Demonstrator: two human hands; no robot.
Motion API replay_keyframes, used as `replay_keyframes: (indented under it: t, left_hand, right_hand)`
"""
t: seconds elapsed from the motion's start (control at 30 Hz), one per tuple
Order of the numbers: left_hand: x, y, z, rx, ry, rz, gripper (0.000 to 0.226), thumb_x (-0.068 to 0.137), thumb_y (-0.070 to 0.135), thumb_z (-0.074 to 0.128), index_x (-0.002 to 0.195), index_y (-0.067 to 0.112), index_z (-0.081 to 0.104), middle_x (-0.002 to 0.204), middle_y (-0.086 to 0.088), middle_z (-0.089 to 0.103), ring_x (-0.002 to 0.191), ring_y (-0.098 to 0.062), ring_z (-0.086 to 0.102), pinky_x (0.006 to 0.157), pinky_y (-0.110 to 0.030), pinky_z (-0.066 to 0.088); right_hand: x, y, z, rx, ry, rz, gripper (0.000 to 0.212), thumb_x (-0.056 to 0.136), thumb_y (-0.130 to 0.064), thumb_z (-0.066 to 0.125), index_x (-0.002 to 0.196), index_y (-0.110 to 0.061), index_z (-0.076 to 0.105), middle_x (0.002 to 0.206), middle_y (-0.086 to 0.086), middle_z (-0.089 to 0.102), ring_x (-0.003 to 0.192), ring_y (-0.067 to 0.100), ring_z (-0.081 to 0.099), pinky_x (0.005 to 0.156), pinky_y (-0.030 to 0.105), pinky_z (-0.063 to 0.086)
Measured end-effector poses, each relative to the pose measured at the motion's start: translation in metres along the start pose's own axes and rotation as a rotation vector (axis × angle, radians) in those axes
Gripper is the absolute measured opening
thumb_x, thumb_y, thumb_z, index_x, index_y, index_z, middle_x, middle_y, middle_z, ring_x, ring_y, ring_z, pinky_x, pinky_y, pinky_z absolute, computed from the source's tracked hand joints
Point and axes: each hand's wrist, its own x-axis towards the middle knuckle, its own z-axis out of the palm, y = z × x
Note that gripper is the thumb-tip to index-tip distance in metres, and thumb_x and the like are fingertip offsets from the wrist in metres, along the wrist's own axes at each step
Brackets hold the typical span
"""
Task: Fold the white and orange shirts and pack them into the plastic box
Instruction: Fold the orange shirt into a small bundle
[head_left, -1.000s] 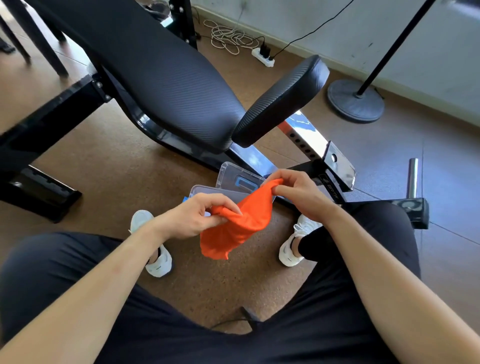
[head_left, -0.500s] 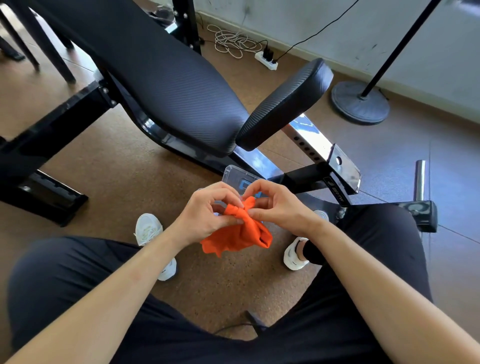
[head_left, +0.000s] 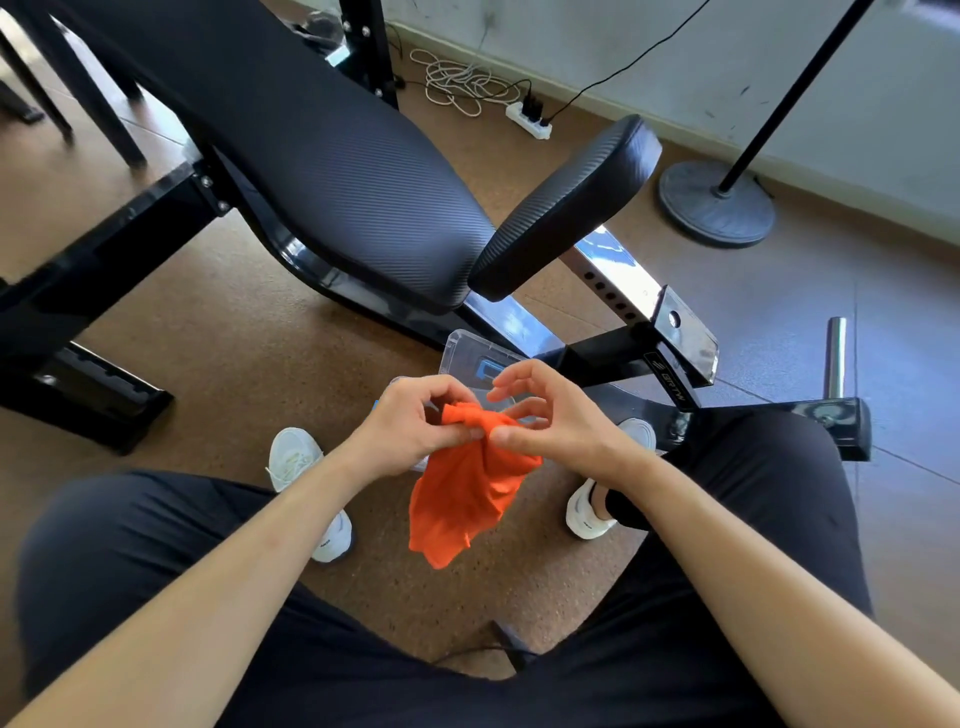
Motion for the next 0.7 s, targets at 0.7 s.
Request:
replay_keyframes:
  t: [0.7]
  left_hand:
    - [0.007,0.007,0.003,-0.132,-0.129,-0.033,0.068,0.071,0.032,0.087,0.133,0.033,0.058,0.123,0.016,0.068,0.12,-0.006,0.06,0.101,-0.028,0.048]
  right_hand:
    - [-0.013,-0.055,-0.031,-0.447,-0.179,-0.227,0.068,0.073,0.021,0.044,0.123,-0.015,0.072,0.125,-0.003,0.065,0.112,0.006,0.062,0.085,0.02,0.049]
